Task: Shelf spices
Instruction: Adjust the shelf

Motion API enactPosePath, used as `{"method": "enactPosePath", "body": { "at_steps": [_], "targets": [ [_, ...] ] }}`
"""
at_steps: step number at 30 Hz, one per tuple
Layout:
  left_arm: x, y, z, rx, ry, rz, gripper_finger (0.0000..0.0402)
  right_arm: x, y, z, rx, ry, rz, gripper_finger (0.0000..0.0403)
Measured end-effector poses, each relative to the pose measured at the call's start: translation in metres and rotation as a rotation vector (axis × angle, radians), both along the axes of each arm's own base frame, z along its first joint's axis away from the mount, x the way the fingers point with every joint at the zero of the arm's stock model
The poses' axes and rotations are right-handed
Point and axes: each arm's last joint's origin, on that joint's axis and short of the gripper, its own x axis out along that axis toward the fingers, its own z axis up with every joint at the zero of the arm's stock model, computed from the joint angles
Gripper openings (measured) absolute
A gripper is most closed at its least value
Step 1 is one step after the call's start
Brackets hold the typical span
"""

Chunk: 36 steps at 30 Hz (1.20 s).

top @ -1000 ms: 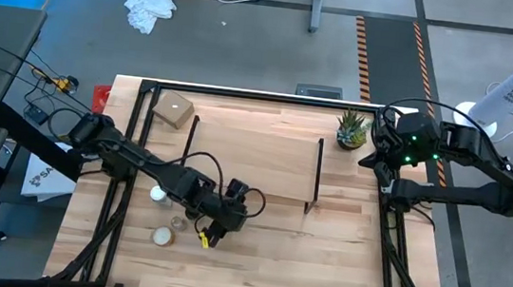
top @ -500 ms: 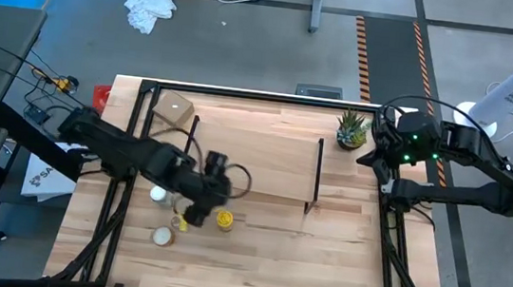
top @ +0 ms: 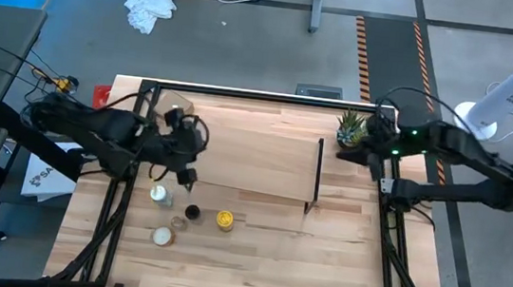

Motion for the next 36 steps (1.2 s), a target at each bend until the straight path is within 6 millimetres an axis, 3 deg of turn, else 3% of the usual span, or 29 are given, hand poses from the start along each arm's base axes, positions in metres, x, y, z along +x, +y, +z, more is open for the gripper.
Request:
{"method": "enactPosePath", "body": {
  "at_steps": [2, 5, 9, 12, 19, 25, 36],
  "targets": [
    [0.007, 0.003, -0.008, -0.045, -0.015, -0.004, 0.0017, 0.02, 0.005, -0.001, -0.01, -0.079, 0.057, 0.0],
    [0.018, 0.002, -0.021, -0.124, -0.004, -0.094, 0.001, 0.053, 0.015, -0.016, 0.003, -0.095, 0.124, 0.0],
    [0.024, 0.002, -0.044, -0.127, 0.117, -0.174, 0.0002, 0.089, 0.042, -0.045, 0.042, 0.045, 0.189, 0.0],
    [0.025, 0.005, -0.057, -0.175, 0.131, -0.247, 0.0001, 0.103, 0.065, -0.062, 0.081, 0.145, 0.19, 0.0],
    [0.028, 0.006, -0.07, -0.324, 0.006, -0.472, 0.0001, 0.111, 0.105, -0.092, 0.178, 0.347, 0.014, 0.0],
    [0.026, 0.0, -0.092, -0.459, 0.002, -0.628, 0.0, 0.113, 0.123, -0.106, 0.242, 0.42, -0.082, 0.0],
    [0.017, -0.001, -0.131, -0.516, 0.097, -0.4, 0.0, 0.11, 0.116, -0.131, 0.251, 0.602, -0.363, 0.0]
  ]
}}
